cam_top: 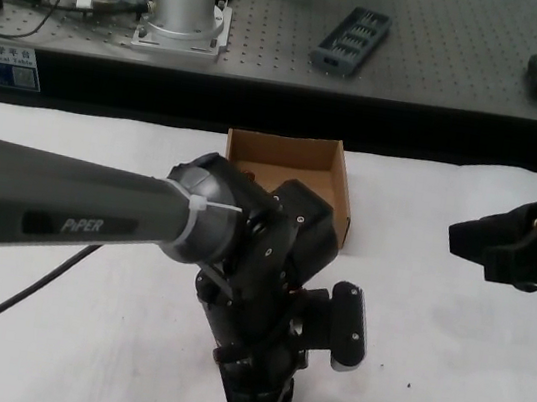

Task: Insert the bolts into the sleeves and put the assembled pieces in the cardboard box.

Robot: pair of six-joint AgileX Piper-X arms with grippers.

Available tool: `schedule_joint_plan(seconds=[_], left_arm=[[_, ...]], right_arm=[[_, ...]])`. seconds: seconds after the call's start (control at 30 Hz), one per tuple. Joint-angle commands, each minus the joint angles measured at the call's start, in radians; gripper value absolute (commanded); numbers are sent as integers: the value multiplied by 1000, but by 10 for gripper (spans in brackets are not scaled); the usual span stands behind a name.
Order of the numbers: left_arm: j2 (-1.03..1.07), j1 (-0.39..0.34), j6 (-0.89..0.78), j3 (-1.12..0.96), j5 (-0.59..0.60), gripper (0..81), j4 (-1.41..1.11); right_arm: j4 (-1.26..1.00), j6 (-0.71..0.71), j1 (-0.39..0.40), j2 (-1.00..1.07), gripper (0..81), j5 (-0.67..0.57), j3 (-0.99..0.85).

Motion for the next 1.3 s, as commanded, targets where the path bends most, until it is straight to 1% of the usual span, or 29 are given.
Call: schedule_joint_plan(seconds=[0.0, 0.3, 0.5, 0.67, 0.8, 0.9, 0.97, 1.0, 1.07, 1.1, 1.13, 1.17, 1.2, 1.27], left_arm=[[4, -2, -13, 8, -102, 6, 82], [-83, 32, -92, 8, -127, 6, 121], [-174, 37, -129, 8, -127, 6, 154], [-177, 40, -129, 13, -127, 6, 285], [-177, 40, -129, 40, -155, 6, 305], [-177, 40, -129, 41, -118, 8, 305], [-177, 40, -129, 41, -93, 89, 303], [-177, 40, -132, 41, -84, 162, 303], [-177, 40, -141, 41, -78, 334, 303], [-177, 40, -146, 41, -81, 433, 303], [-177, 40, -154, 41, -81, 508, 303], [-177, 40, -155, 41, -81, 528, 301], [-177, 40, -155, 41, -77, 512, 294], [-177, 40, -160, 41, -53, 438, 270]], right_arm=[[-9, 7, -1, -10, 275, -12, -1], [-12, 7, -1, -10, 275, -12, -1], [-25, 7, -1, -7, 274, -4, -1], [-62, 7, -1, 4, 274, -4, -1], [-63, 7, -1, 15, 274, -4, -1], [-63, 7, -1, 18, 274, -4, -1], [-63, 7, -1, 18, 274, -4, -1], [-63, 7, -1, 18, 274, -4, -1], [-63, 7, -1, 18, 274, -4, -1], [-63, 7, -1, 20, 274, -4, -1], [-63, 7, -1, 20, 274, -4, -1], [-63, 7, -1, 22, 274, -4, -1], [-63, 7, -1, 23, 274, -4, -1], [-65, 7, -1, 28, 274, -4, -1]])
